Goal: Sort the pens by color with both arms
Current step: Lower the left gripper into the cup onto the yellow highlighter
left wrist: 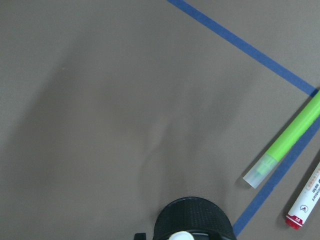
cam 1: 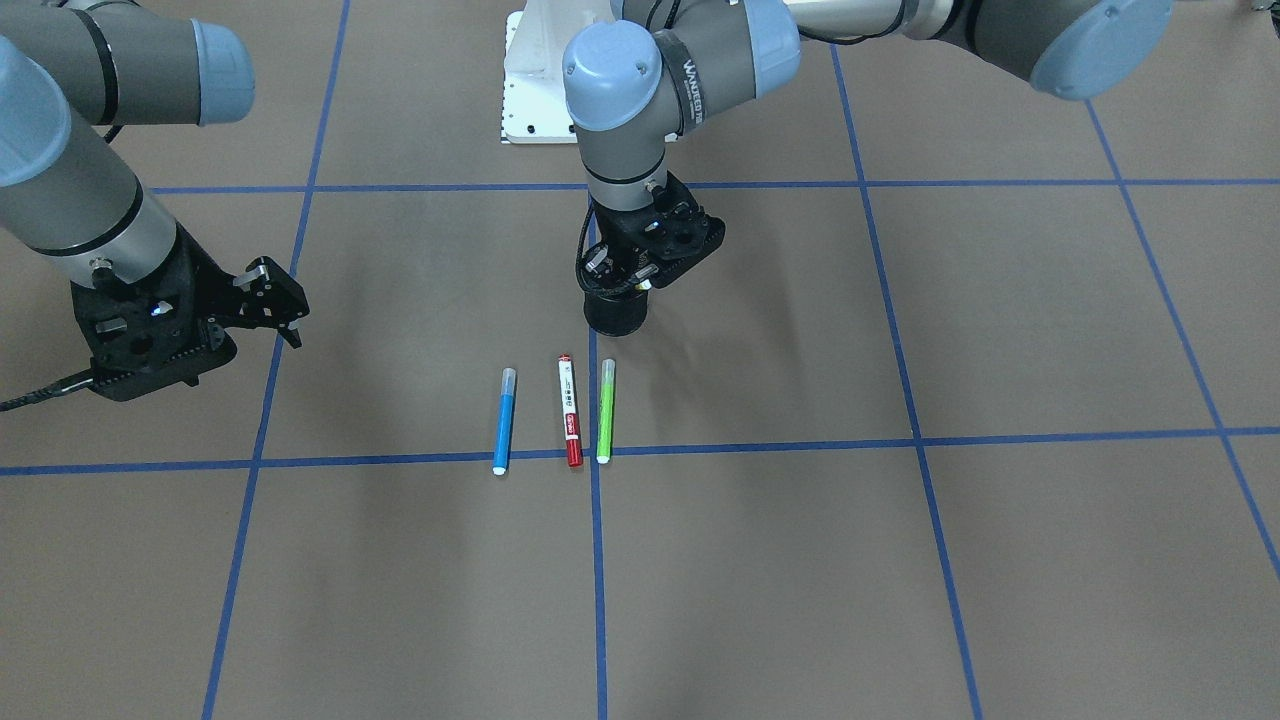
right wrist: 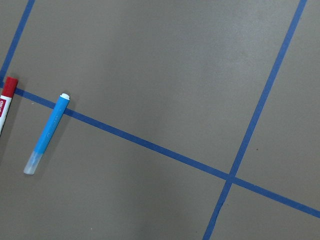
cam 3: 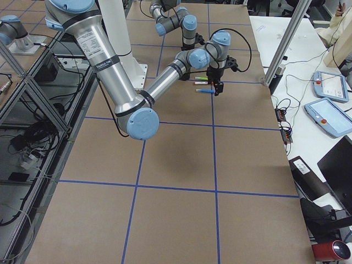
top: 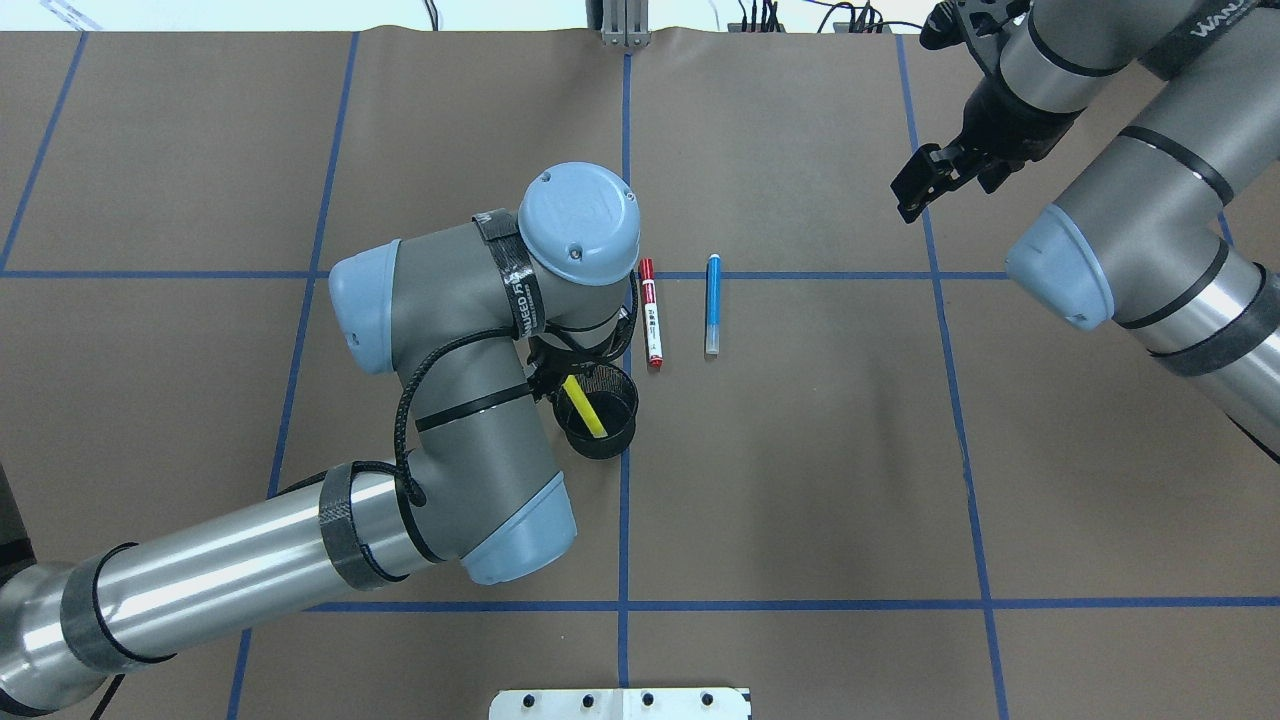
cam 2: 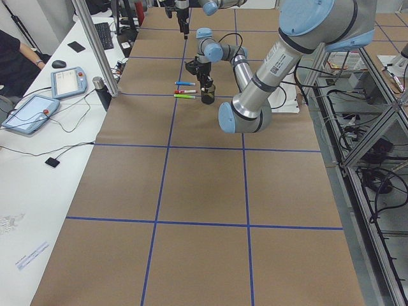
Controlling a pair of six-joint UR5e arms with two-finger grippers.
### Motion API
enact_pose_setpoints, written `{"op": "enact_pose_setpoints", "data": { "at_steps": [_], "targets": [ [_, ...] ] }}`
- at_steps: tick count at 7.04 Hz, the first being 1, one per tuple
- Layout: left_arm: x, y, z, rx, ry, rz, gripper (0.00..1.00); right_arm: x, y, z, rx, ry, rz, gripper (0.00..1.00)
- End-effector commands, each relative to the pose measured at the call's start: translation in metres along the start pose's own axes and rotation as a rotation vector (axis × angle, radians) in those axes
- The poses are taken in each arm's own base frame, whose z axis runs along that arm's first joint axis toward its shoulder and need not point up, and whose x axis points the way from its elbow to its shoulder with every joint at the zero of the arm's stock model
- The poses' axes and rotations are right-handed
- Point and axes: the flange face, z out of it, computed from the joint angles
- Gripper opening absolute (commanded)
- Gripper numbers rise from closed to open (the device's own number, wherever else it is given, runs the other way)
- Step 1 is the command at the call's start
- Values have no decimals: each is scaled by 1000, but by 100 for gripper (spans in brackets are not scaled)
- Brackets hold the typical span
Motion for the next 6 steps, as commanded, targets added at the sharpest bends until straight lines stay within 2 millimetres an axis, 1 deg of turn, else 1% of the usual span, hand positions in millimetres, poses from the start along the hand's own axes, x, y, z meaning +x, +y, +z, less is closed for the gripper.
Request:
{"op": "enact_pose_setpoints", "data": {
  "at_steps": [1,2,5,6],
  "targets": [
    [0,0,0,0,1,3,30,0,0,0,0,0,1,99],
    [0,0,-1,-1,3,4,25,0,0,0,0,0,1,99],
    [1,4,-11,-5,22,11,24,0,0,0,0,0,1,99],
    [-3,7,-22,-13,42,20,23,1,0,0,-1,1,1,99]
  ]
}}
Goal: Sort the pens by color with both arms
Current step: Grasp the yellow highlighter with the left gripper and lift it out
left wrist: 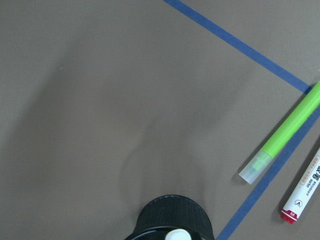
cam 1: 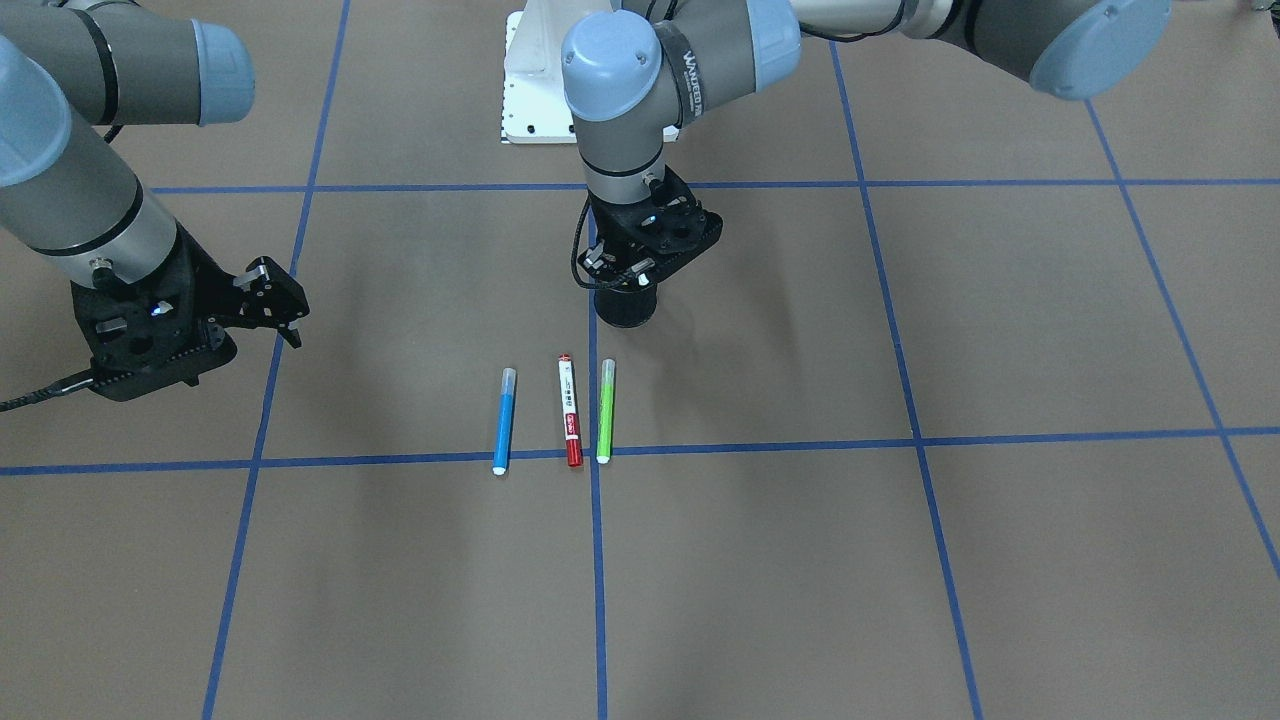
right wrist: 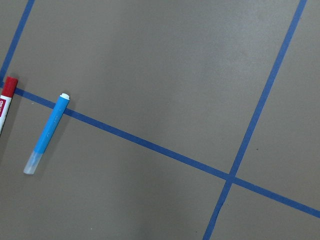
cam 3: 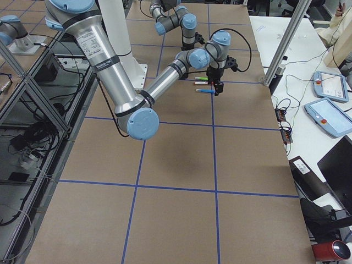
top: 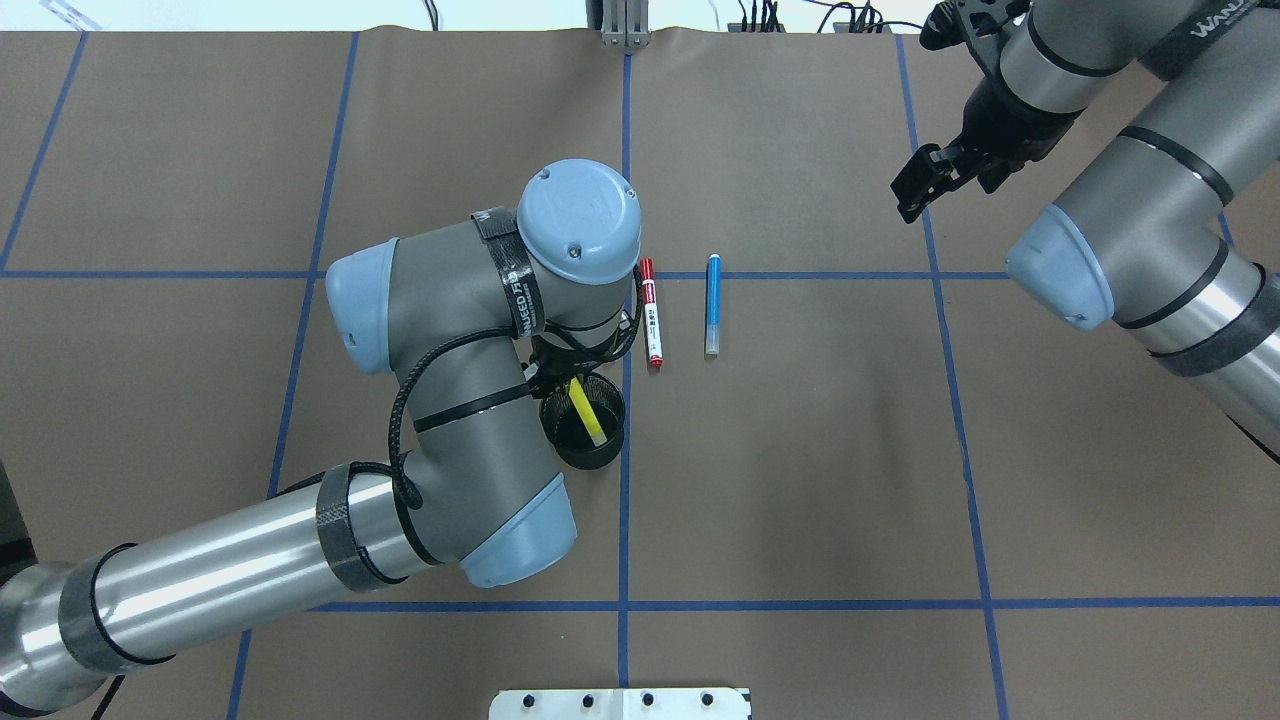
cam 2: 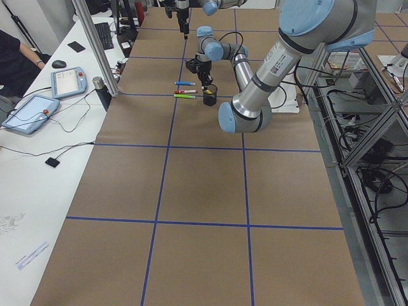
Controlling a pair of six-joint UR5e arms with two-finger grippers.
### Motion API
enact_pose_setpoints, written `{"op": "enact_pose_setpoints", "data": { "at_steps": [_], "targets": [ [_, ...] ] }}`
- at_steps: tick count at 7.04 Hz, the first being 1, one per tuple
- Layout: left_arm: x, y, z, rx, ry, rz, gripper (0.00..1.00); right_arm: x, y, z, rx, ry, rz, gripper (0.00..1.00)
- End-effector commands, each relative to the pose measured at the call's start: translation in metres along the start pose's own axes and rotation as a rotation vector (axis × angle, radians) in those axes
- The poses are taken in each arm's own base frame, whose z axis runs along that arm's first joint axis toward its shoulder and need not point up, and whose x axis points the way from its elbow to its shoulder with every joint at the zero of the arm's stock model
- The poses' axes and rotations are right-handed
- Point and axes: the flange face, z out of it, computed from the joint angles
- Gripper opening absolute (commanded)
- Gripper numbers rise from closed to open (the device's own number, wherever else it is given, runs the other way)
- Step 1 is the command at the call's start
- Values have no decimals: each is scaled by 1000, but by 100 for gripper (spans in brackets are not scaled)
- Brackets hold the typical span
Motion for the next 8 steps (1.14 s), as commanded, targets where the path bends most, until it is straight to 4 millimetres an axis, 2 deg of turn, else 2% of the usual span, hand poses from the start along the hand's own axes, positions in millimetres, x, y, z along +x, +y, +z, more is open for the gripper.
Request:
{"op": "enact_pose_setpoints", "data": {
  "at_steps": [1,2,4,5,7,8],
  "targets": [
    [-6,6,-23,-13,40,14,22,0,0,0,1,0,0,99],
    [-19,4,-29,-16,49,28,21,-1,0,0,0,0,-1,99],
    [-38,3,-58,-4,32,99,21,0,0,-1,2,0,-1,99],
    [-41,-11,-77,10,60,112,21,0,0,-1,2,0,-1,99],
    [-40,-36,-98,23,90,125,21,0,1,0,1,0,0,99],
    [-37,-52,-115,18,112,133,20,0,1,0,1,0,0,99]
  ]
}}
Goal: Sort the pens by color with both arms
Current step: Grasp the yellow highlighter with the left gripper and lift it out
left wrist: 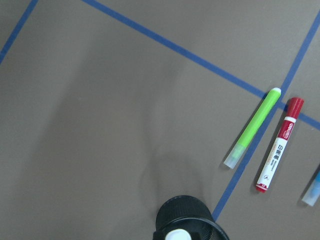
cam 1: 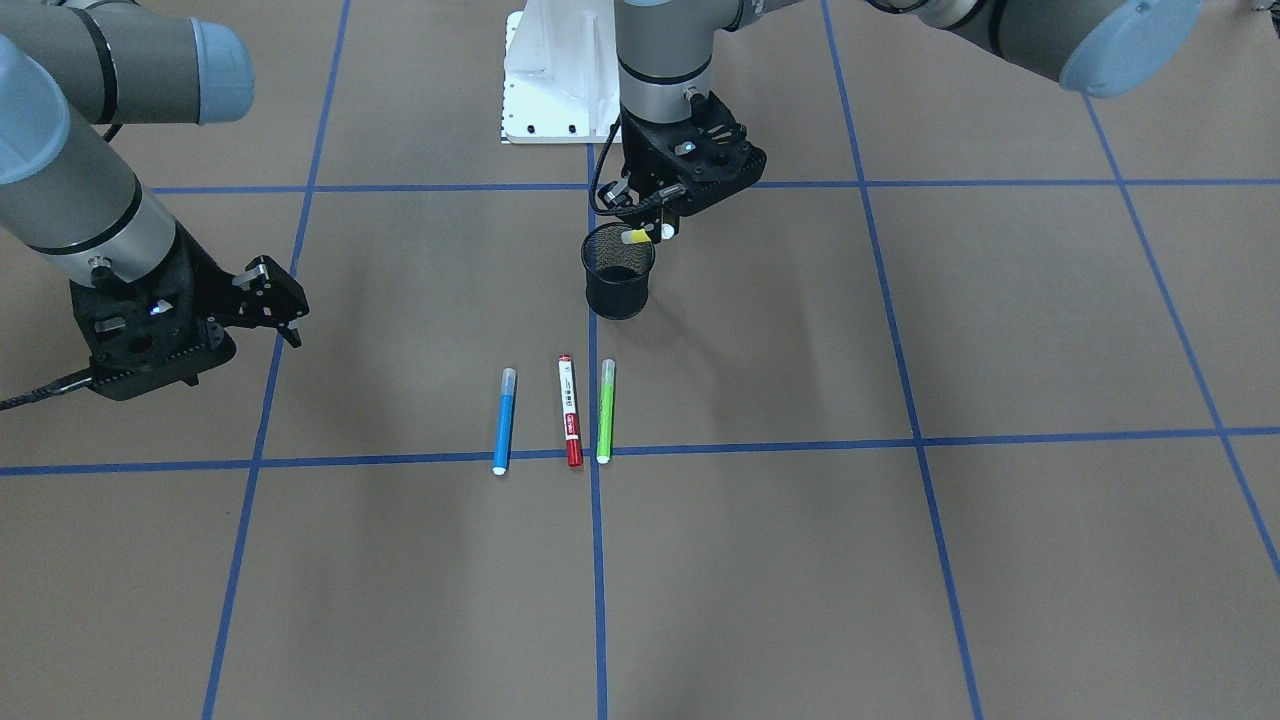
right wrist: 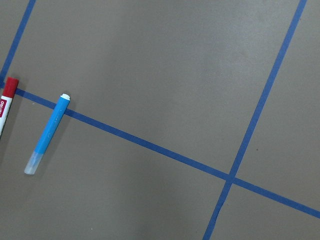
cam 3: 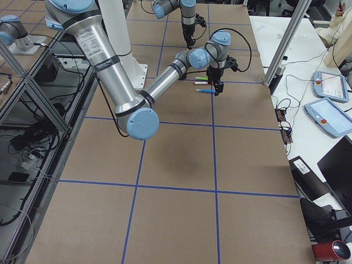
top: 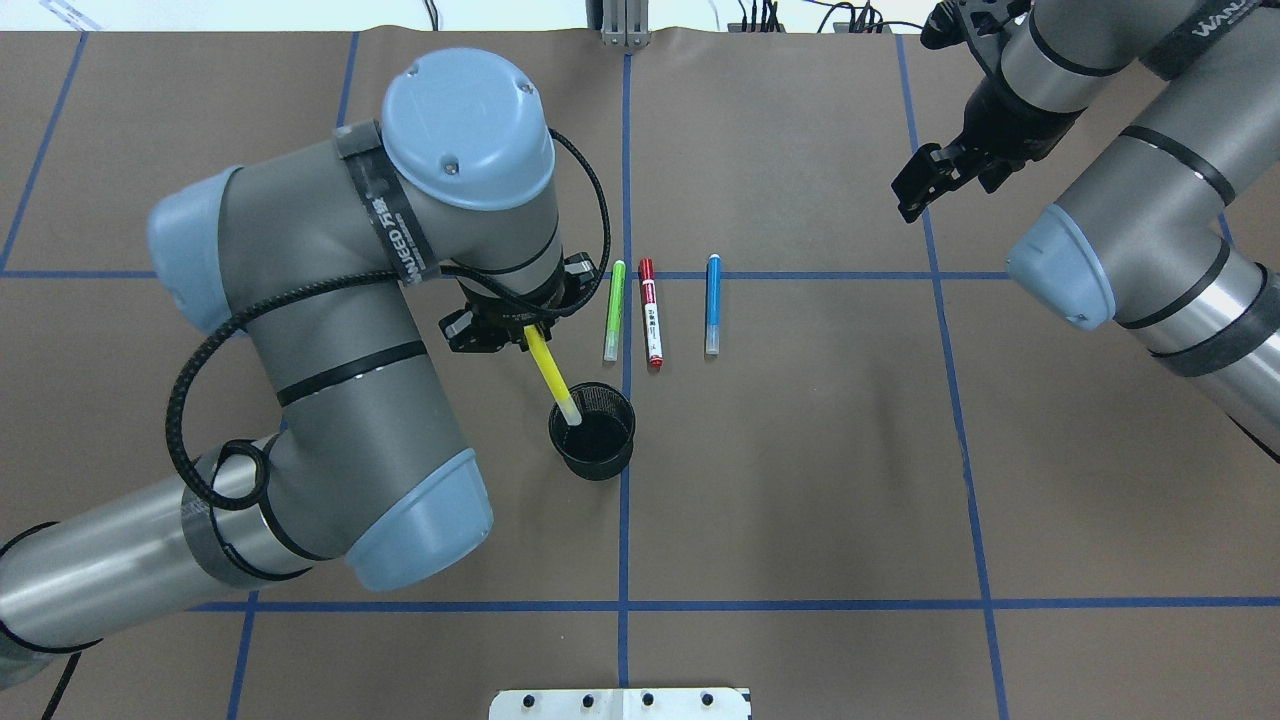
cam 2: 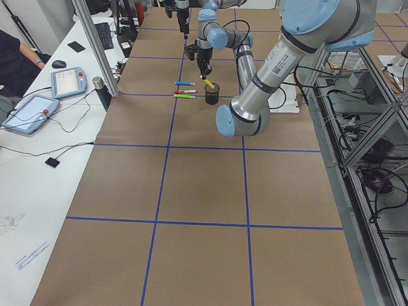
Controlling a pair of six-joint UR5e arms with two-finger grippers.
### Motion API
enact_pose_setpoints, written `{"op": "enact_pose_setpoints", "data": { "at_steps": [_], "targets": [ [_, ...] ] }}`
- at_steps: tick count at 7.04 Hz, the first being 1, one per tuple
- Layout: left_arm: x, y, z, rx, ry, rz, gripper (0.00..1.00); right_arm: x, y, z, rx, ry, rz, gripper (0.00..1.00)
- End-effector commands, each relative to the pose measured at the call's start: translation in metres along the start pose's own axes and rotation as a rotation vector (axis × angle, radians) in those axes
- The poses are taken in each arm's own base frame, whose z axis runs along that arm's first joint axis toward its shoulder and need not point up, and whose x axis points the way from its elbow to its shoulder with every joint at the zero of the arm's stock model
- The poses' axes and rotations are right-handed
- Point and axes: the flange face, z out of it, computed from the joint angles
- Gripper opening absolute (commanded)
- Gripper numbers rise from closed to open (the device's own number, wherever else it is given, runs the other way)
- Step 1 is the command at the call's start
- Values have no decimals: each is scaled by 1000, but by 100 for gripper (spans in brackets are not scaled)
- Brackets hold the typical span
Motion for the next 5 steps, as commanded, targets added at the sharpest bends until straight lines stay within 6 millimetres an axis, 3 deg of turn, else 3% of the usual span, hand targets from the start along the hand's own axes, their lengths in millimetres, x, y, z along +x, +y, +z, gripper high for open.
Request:
{"op": "enact_pose_setpoints", "data": {
  "at_steps": [1,3,4,5],
  "targets": [
    [1,-38,-28,12,36,25,20,0,0,0,-1,0,1,99],
    [10,-77,-12,41,5,161,20,1,0,2,-3,1,2,99],
    [22,-103,10,30,5,189,20,2,1,2,-4,2,3,99],
    [44,-125,17,11,-7,220,19,3,2,3,-5,2,4,99]
  ]
}}
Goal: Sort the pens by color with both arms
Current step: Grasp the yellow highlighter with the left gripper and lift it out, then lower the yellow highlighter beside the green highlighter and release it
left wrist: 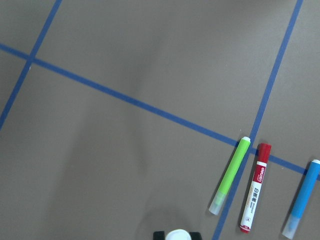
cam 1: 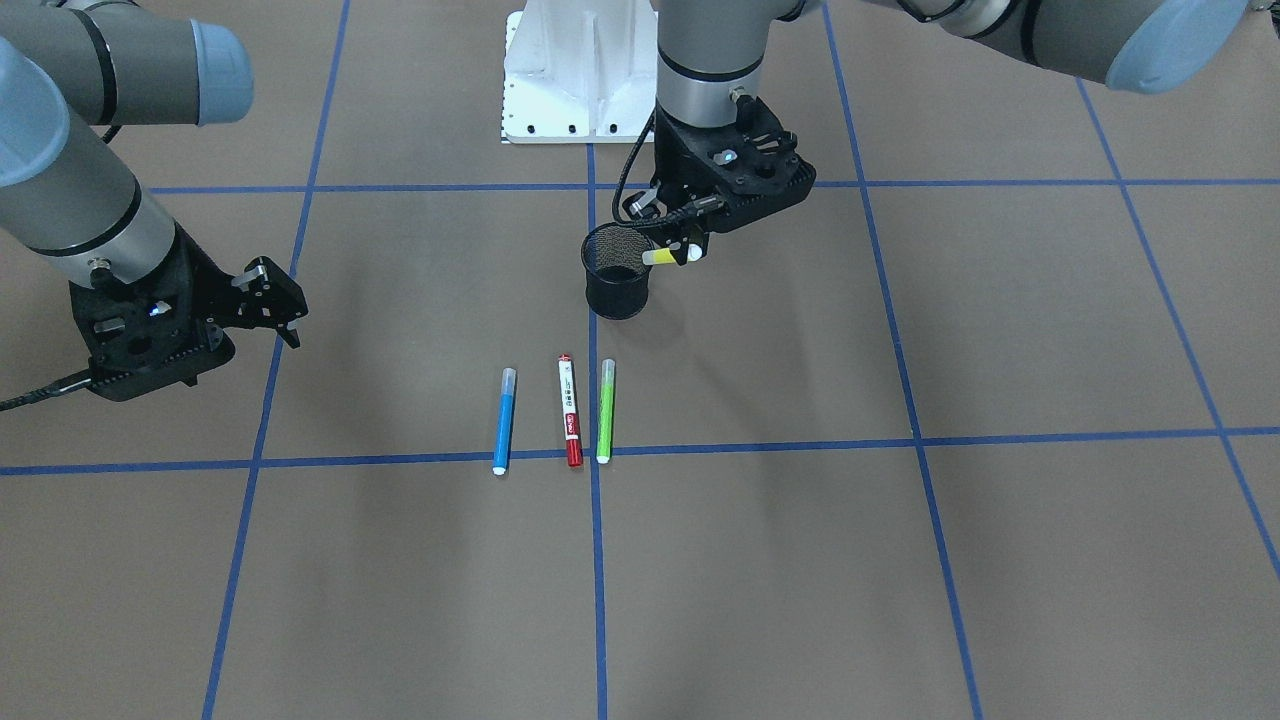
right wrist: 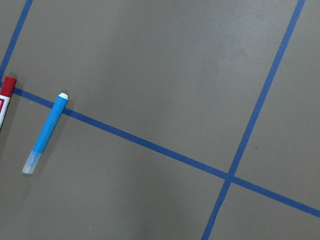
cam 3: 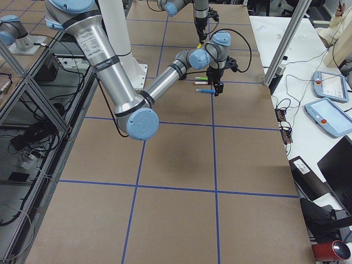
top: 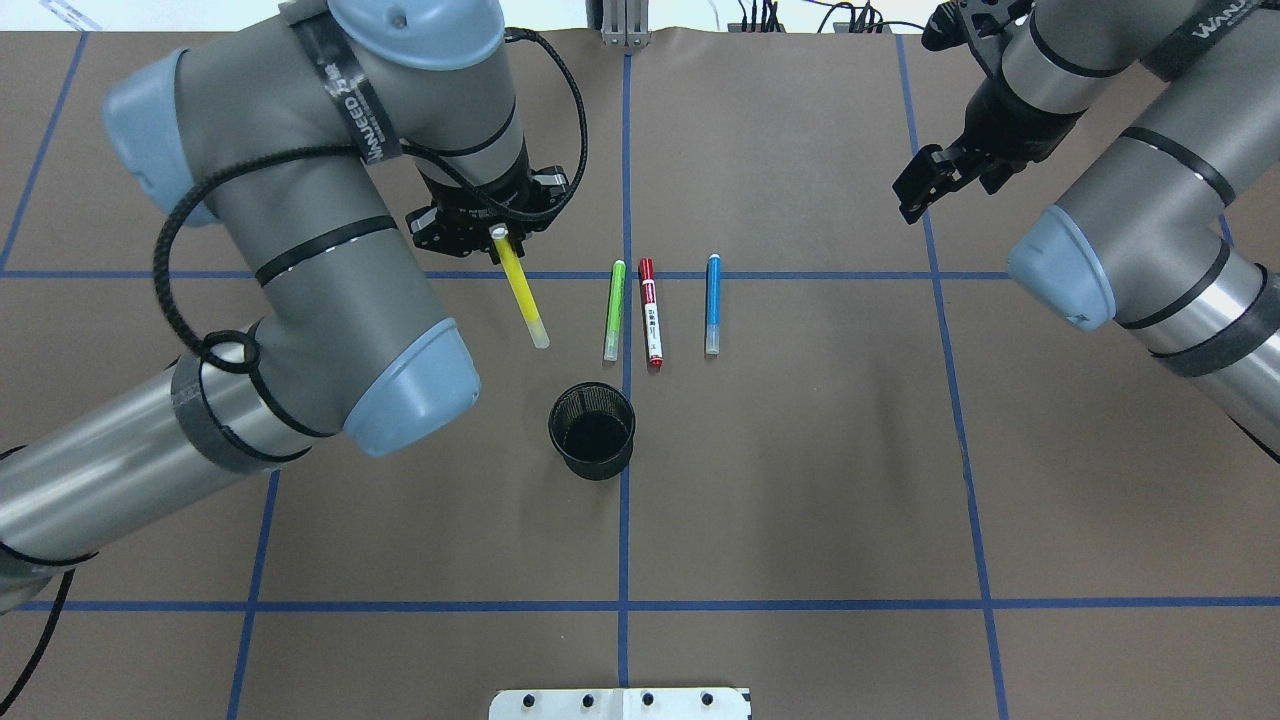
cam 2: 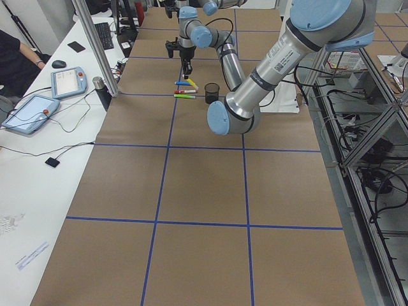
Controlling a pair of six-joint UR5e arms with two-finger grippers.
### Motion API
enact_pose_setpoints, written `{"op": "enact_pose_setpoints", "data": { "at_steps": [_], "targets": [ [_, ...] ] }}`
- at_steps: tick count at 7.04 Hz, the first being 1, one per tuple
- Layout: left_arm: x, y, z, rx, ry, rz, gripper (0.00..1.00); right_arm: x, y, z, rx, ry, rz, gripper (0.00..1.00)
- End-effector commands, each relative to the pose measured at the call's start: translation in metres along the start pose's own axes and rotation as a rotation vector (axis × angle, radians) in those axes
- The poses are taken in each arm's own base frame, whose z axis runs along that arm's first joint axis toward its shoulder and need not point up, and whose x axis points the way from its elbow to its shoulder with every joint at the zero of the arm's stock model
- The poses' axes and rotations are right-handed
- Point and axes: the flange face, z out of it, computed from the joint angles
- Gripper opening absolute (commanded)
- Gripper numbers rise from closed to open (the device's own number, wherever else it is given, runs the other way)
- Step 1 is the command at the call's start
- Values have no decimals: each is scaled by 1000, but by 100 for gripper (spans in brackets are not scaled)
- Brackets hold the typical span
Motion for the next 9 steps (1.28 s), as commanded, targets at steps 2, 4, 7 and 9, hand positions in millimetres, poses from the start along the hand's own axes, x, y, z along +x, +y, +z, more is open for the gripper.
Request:
{"op": "enact_pose_setpoints", "data": {
  "at_steps": [2,4,7,9],
  "targets": [
    [19,-62,24,-53,-20,95,17,1,2,1,-1,0,2,99],
    [15,-79,51,-85,-62,180,17,1,3,2,-4,-1,2,99],
    [29,-82,83,-145,-33,226,17,2,2,0,-1,0,4,99],
    [36,-62,99,-183,-37,243,17,3,2,-1,1,0,4,99]
  ]
}}
